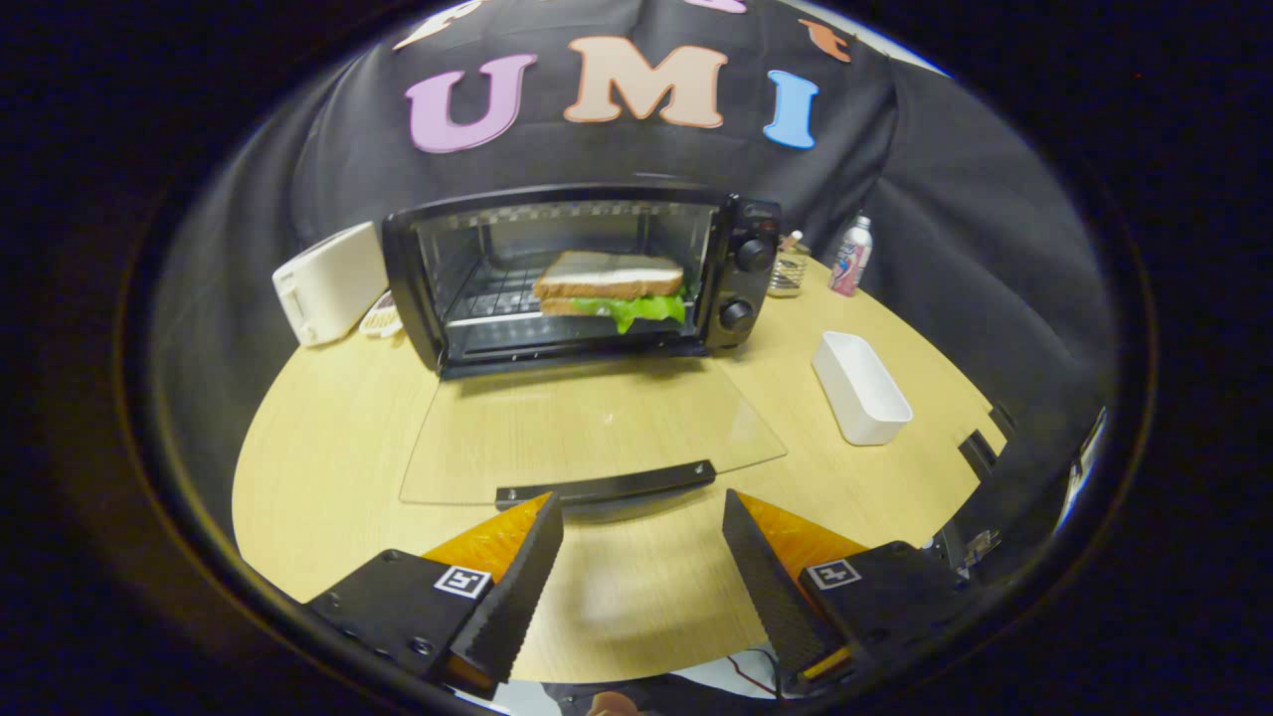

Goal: Open the toaster oven, put the food inside, and close the toaster oven door.

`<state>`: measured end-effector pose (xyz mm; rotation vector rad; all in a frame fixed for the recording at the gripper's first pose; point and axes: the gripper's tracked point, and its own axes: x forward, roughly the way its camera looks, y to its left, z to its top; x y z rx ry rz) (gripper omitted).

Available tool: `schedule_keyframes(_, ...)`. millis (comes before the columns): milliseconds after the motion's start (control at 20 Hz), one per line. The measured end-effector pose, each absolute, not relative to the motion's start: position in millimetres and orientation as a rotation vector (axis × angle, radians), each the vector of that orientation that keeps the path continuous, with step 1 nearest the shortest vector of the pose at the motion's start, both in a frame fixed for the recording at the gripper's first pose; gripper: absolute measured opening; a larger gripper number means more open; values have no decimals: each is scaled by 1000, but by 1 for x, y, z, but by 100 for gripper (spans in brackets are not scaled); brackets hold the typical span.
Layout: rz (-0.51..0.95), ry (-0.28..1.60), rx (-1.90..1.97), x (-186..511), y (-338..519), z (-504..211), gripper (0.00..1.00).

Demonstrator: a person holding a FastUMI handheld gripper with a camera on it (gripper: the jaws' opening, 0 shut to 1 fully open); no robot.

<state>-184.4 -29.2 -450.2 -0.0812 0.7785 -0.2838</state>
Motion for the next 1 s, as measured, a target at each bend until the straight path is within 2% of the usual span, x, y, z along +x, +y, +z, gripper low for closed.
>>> schedule_keyframes(550, -201, 866, -59, -178, -21, -502, 99)
schedule_keyframes(1000, -191, 821, -23, -165, -14, -482, 99)
